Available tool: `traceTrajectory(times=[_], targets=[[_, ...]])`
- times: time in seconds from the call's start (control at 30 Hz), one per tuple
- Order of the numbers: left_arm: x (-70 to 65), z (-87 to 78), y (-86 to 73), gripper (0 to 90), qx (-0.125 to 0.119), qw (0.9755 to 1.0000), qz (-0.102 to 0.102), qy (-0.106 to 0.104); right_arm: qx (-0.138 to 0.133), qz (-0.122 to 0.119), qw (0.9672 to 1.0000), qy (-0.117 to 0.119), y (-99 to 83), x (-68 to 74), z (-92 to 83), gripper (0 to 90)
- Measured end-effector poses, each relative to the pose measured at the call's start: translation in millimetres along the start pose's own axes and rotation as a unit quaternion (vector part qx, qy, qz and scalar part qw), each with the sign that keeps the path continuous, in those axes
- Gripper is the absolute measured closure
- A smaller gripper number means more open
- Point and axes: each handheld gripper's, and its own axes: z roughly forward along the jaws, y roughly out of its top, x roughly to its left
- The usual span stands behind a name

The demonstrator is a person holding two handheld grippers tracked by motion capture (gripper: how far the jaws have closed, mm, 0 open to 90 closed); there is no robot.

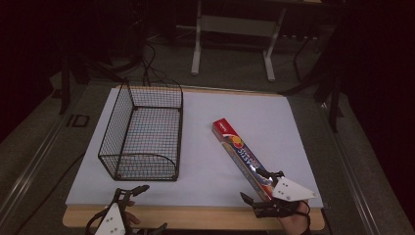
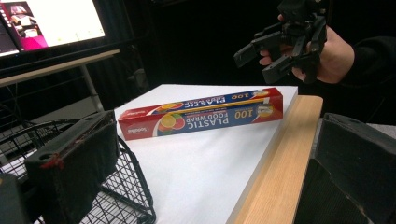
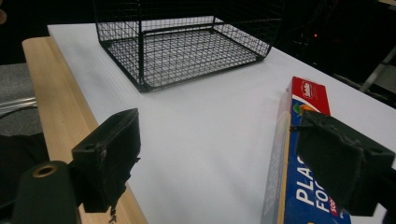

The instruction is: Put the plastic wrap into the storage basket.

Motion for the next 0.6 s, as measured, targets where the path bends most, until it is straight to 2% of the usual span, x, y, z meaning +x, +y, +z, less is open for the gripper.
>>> traceTrajectory(times=[0.13, 0.37, 0.43, 0.5, 0.6], targets=[[0.1, 0.1, 0.0, 0.3, 0.001, 1.0, 0.0, -0.001, 0.001, 0.0, 0.9999, 0.012, 0.5, 0.4, -0.4, 15.7], [-0.2, 0.6, 0.0, 0.3, 0.001, 1.0, 0.001, -0.003, -0.002, 0.004, 0.9998, 0.017, 2.0, -0.9, -1.6, 17.8], [-0.3, 0.9, 0.1, 0.3, 0.002, 1.0, 0.001, -0.004, 0.004, 0.012, 0.9991, 0.04, 4.3, -4.0, -1.3, 18.7], [-0.3, 1.1, 0.2, 0.3, 0.001, 1.0, 0.002, -0.004, 0.006, 0.004, 0.9992, 0.04, 5.9, -3.4, -1.1, 18.7], [0.0, 2.0, -0.3, 0.3, 0.004, 1.0, 0.002, -0.004, 0.017, 0.009, 0.9987, 0.047, 9.9, -3.4, -0.2, 17.1]])
